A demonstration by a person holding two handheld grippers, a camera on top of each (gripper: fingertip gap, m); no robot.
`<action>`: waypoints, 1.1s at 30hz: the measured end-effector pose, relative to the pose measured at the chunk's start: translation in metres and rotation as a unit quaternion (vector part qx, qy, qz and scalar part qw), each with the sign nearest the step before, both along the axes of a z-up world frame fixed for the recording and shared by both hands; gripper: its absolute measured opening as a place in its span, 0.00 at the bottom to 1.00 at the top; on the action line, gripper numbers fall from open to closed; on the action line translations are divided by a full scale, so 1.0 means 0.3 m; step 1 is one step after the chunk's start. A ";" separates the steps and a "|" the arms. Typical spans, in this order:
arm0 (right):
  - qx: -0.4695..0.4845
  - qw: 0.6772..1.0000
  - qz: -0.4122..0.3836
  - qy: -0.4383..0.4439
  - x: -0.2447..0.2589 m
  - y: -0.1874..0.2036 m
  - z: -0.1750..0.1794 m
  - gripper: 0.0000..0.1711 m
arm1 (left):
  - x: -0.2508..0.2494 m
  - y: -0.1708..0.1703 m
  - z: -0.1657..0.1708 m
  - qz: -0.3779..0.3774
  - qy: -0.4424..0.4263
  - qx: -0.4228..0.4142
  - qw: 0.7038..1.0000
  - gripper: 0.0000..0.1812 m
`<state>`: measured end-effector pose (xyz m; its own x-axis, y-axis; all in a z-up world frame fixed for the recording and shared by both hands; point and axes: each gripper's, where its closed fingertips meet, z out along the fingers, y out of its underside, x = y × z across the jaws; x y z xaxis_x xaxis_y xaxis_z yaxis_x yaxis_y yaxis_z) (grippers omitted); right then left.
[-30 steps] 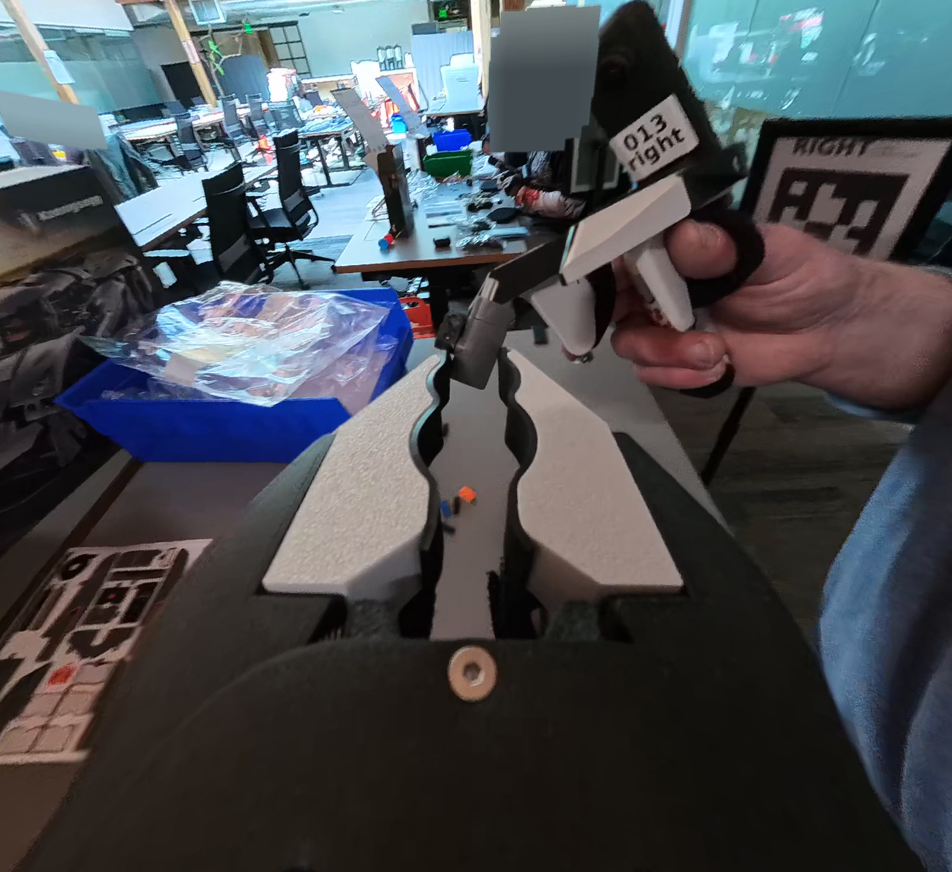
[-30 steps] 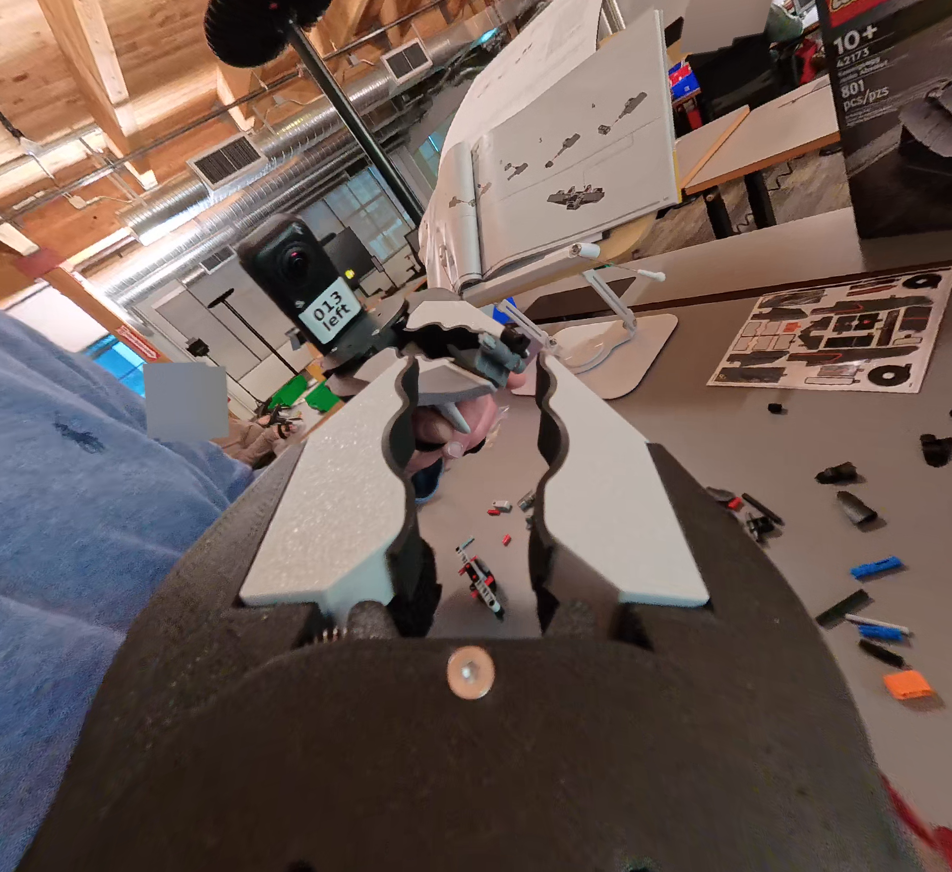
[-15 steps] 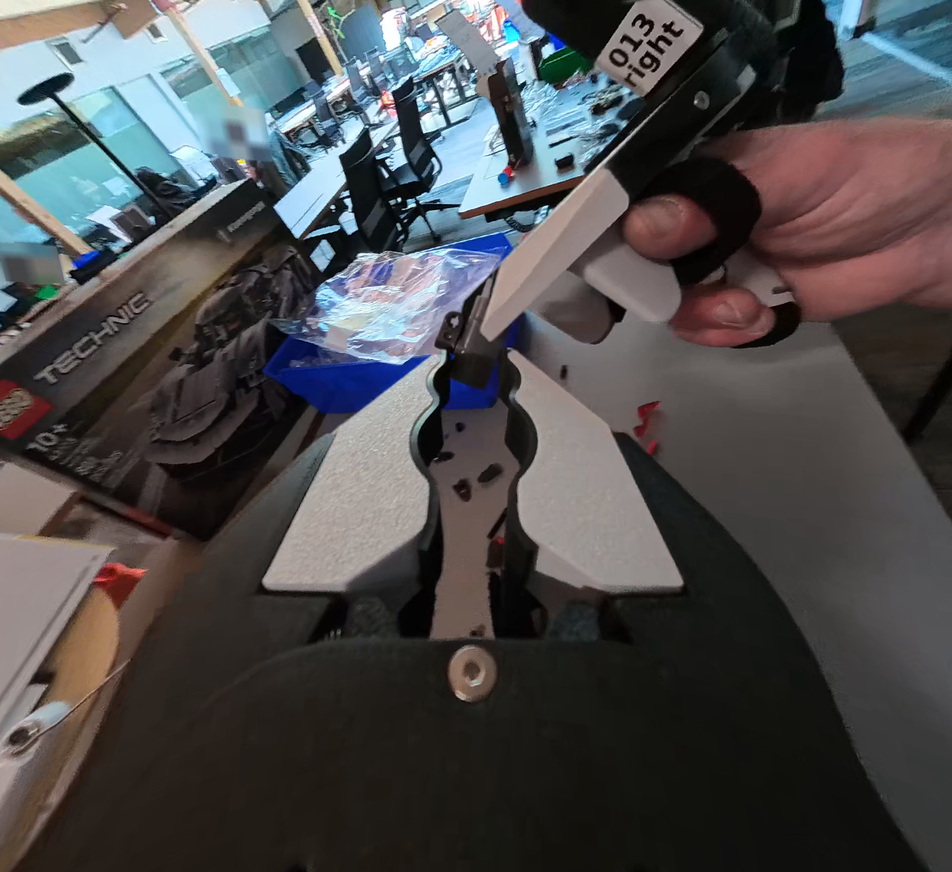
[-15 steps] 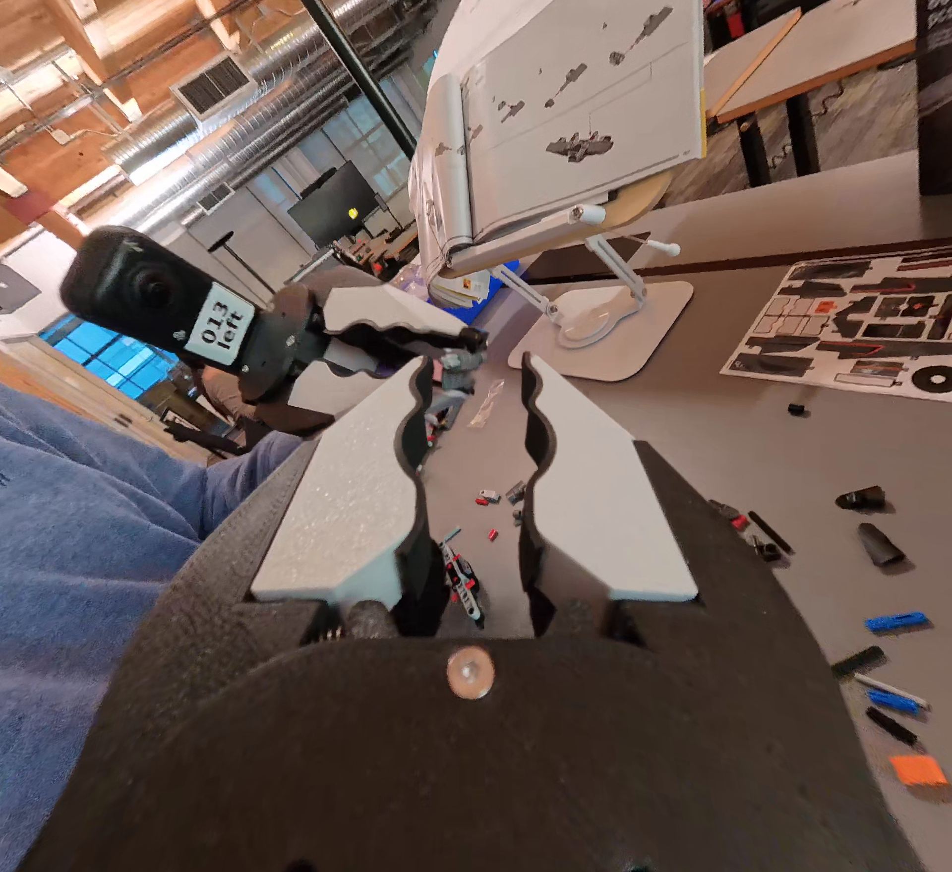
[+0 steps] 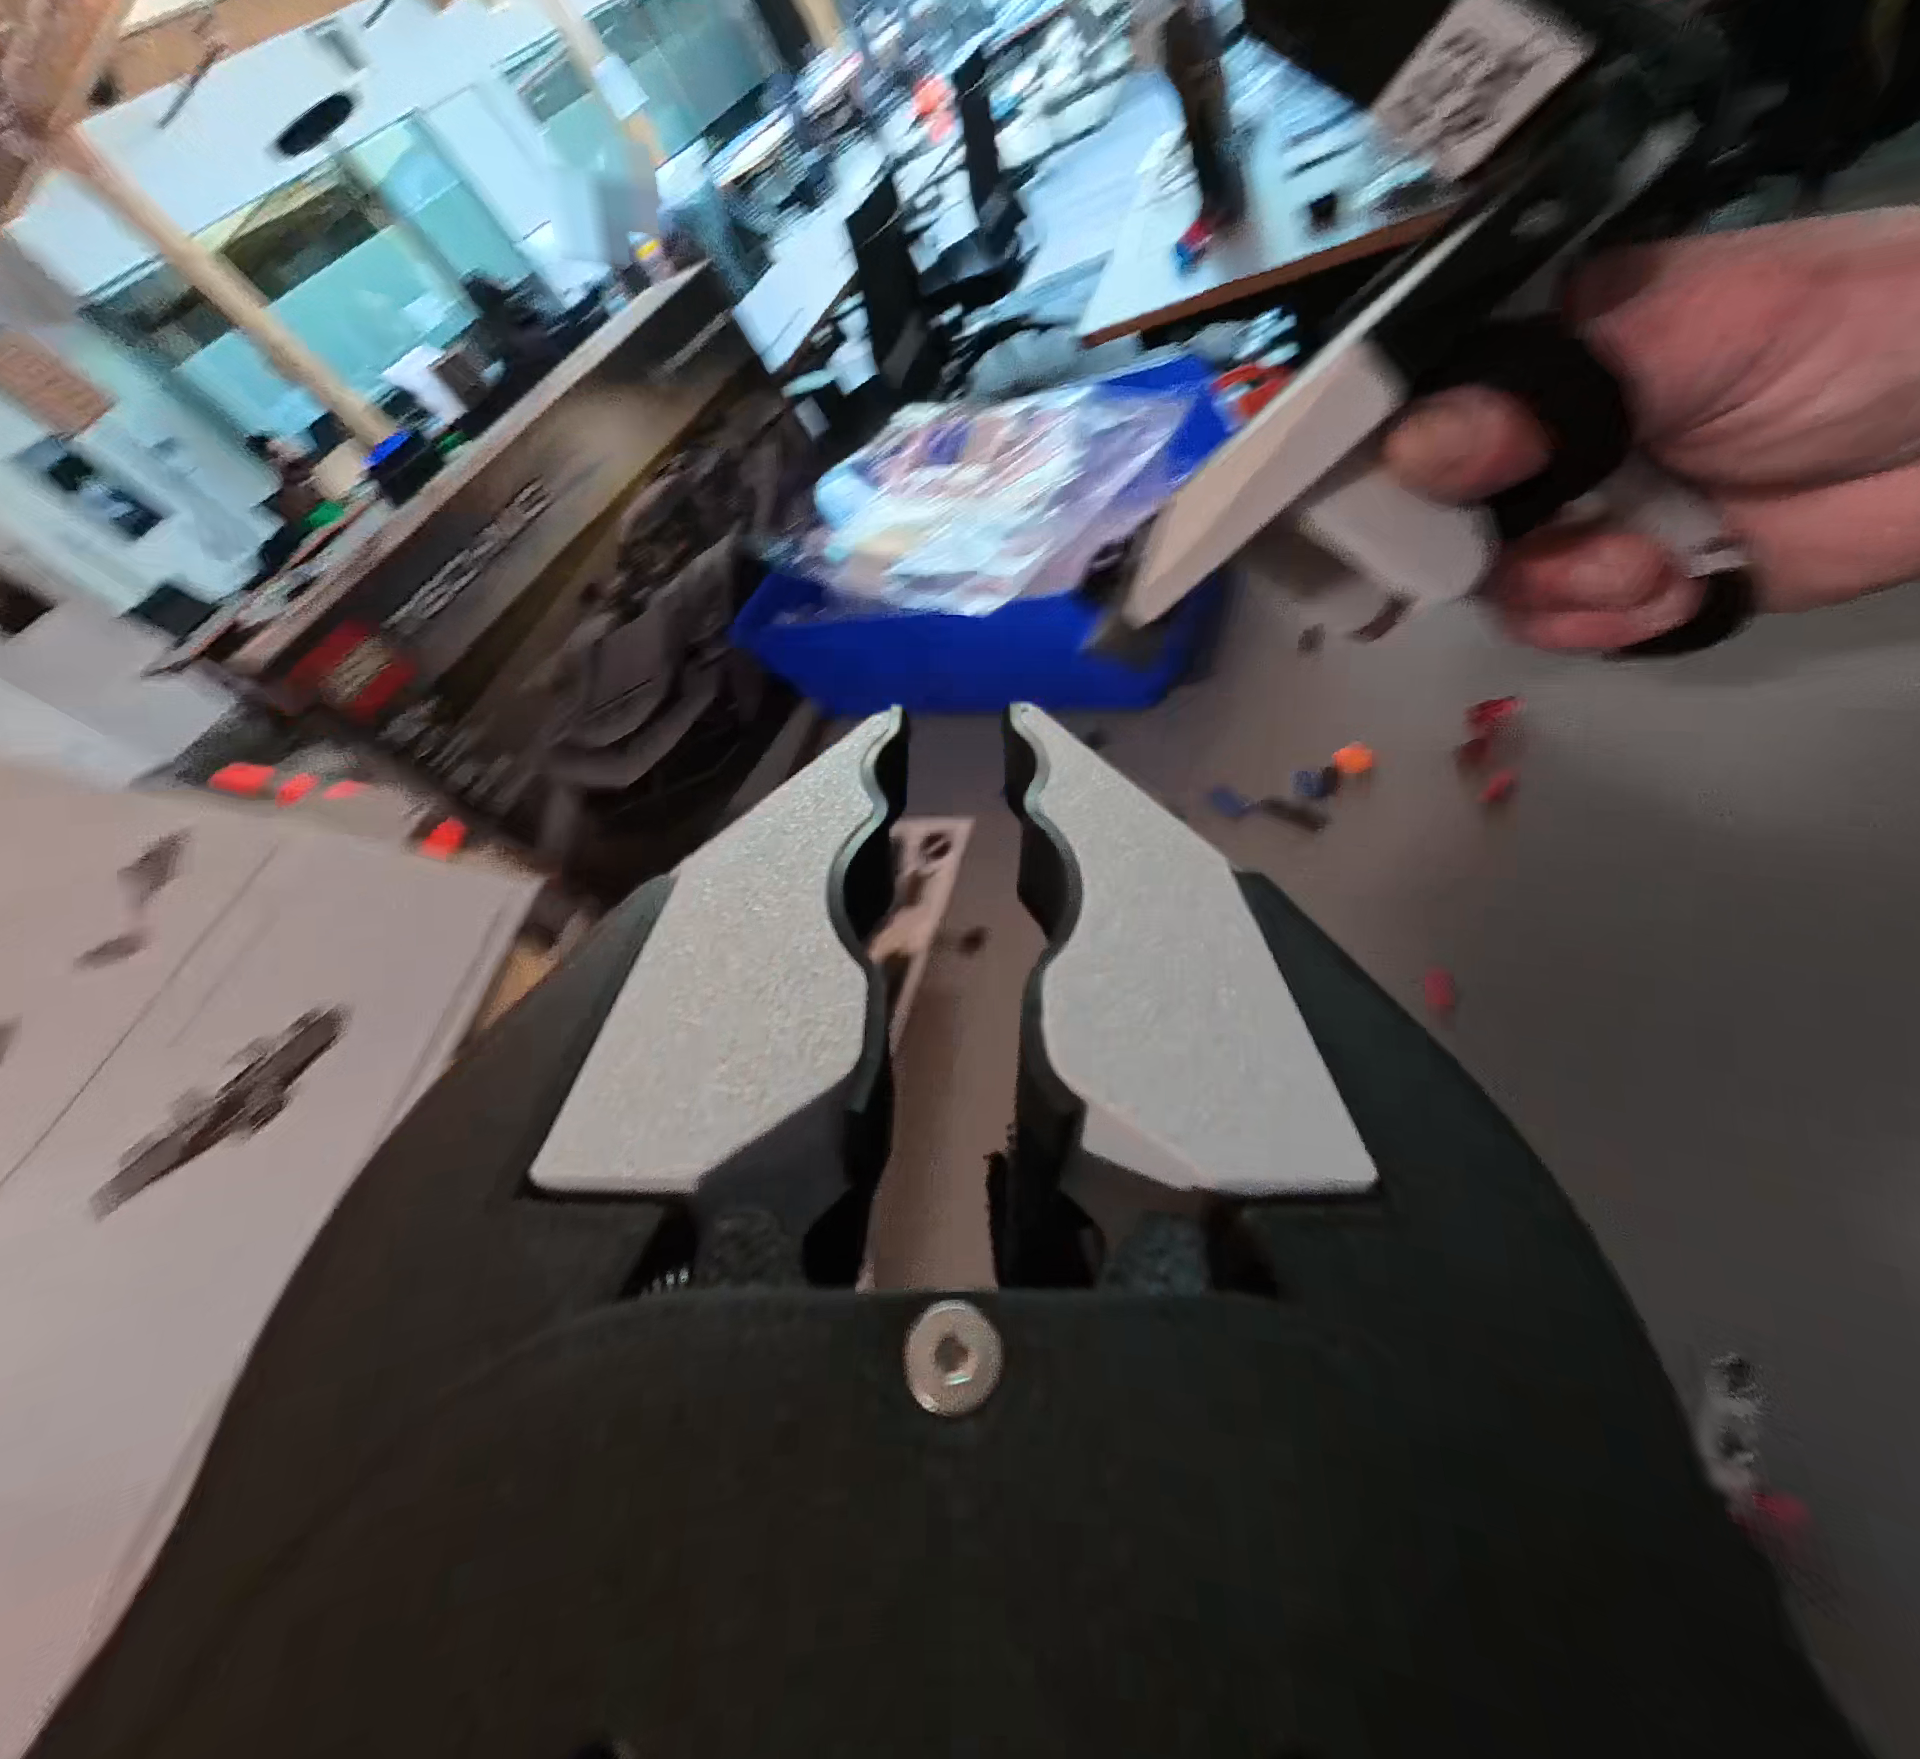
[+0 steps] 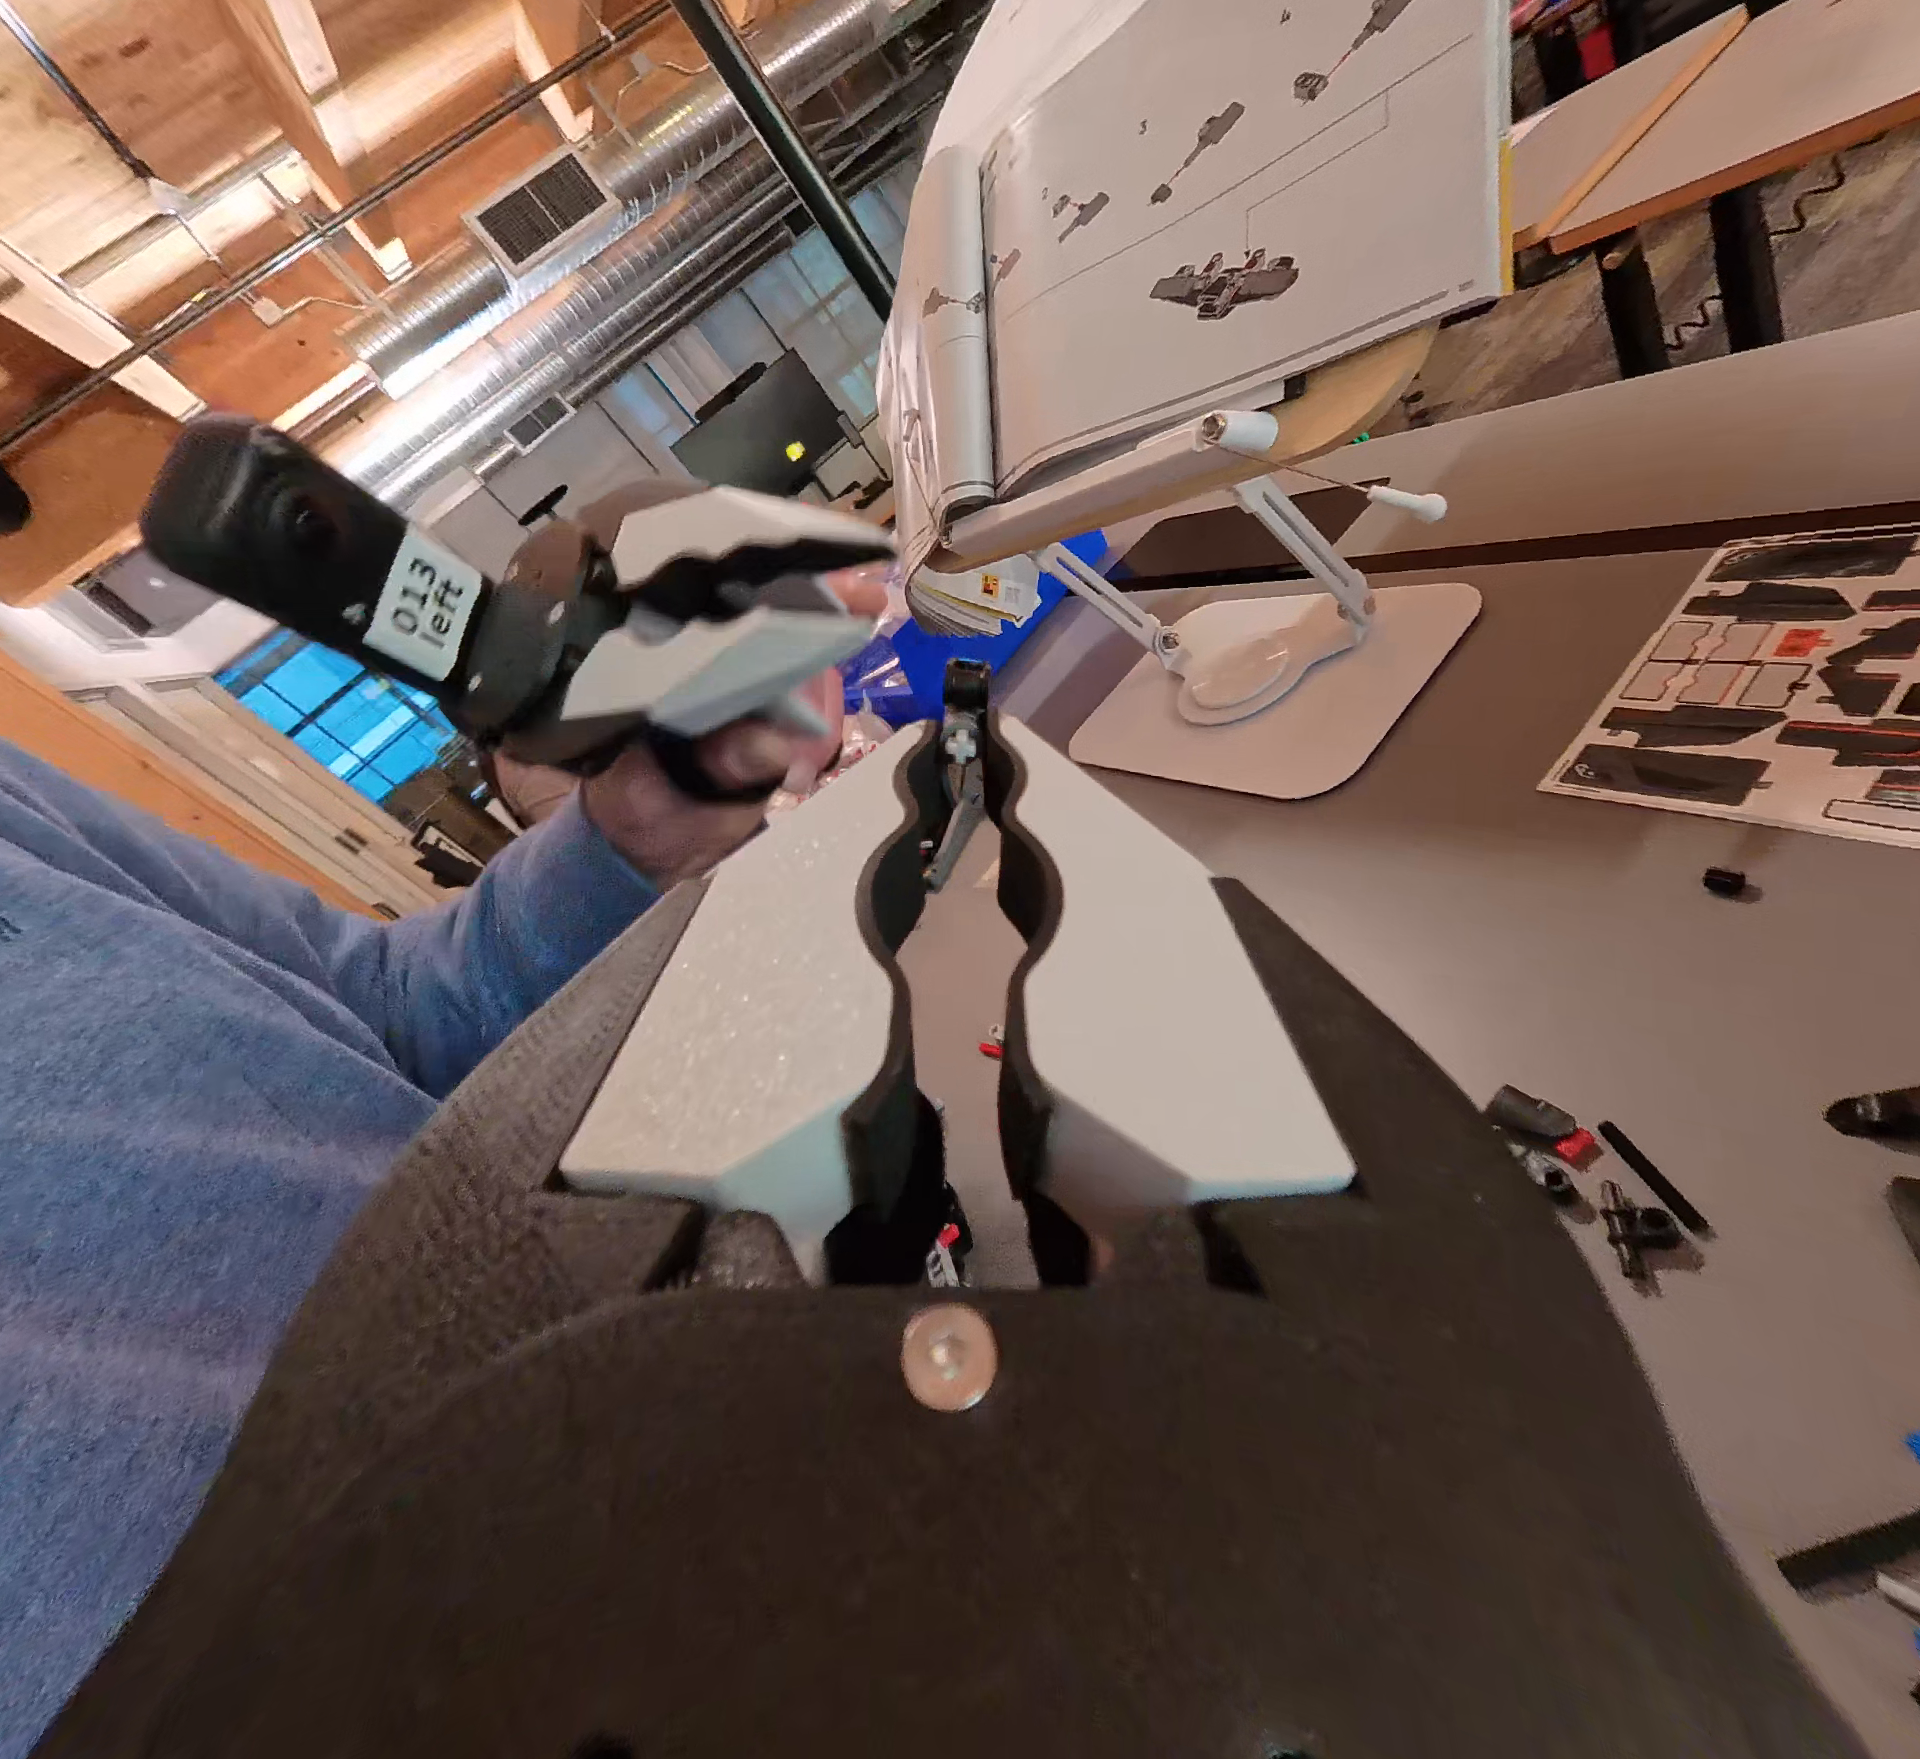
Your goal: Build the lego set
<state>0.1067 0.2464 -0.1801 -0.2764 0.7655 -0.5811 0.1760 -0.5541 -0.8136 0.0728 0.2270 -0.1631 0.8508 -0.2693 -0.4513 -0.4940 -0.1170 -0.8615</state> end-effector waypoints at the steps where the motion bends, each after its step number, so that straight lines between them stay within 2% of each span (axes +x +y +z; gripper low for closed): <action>1: 0.001 1.000 0.004 0.001 -0.006 -0.005 -0.004 0.02 | -0.085 -0.013 0.002 0.039 0.018 -0.002 0.999 0.08; 4: -0.001 1.000 0.014 0.002 -0.027 -0.018 -0.017 0.02 | -0.388 -0.082 0.024 0.178 0.073 -0.011 0.981 0.04; 7: -0.007 1.000 0.026 0.001 -0.052 -0.036 -0.033 0.02 | -0.690 -0.180 0.054 0.305 0.130 -0.022 0.943 0.01; 9: -0.012 0.999 0.032 0.002 -0.068 -0.052 -0.041 0.02 | -0.826 -0.220 0.070 0.342 0.161 -0.028 0.925 0.00; 13: -0.018 0.999 0.047 0.002 -0.104 -0.089 -0.059 0.02 | -0.999 -0.233 0.076 0.374 0.218 -0.050 0.900 0.00; 16: -0.021 0.998 0.053 0.004 -0.129 -0.108 -0.069 0.02 | -1.076 -0.244 0.046 0.390 0.230 -0.089 0.887 0.00; 21: -0.022 0.998 0.055 0.004 -0.157 -0.112 -0.090 0.02 | -1.077 -0.257 0.045 0.393 0.210 -0.063 0.893 0.00; 26: -0.033 0.998 0.061 0.006 -0.181 -0.105 -0.112 0.02 | -1.069 -0.298 0.080 0.397 0.195 0.000 0.897 0.00; 33: -0.045 0.996 0.076 0.012 -0.216 -0.107 -0.128 0.02 | -1.087 -0.318 0.054 0.403 0.158 -0.022 0.901 0.00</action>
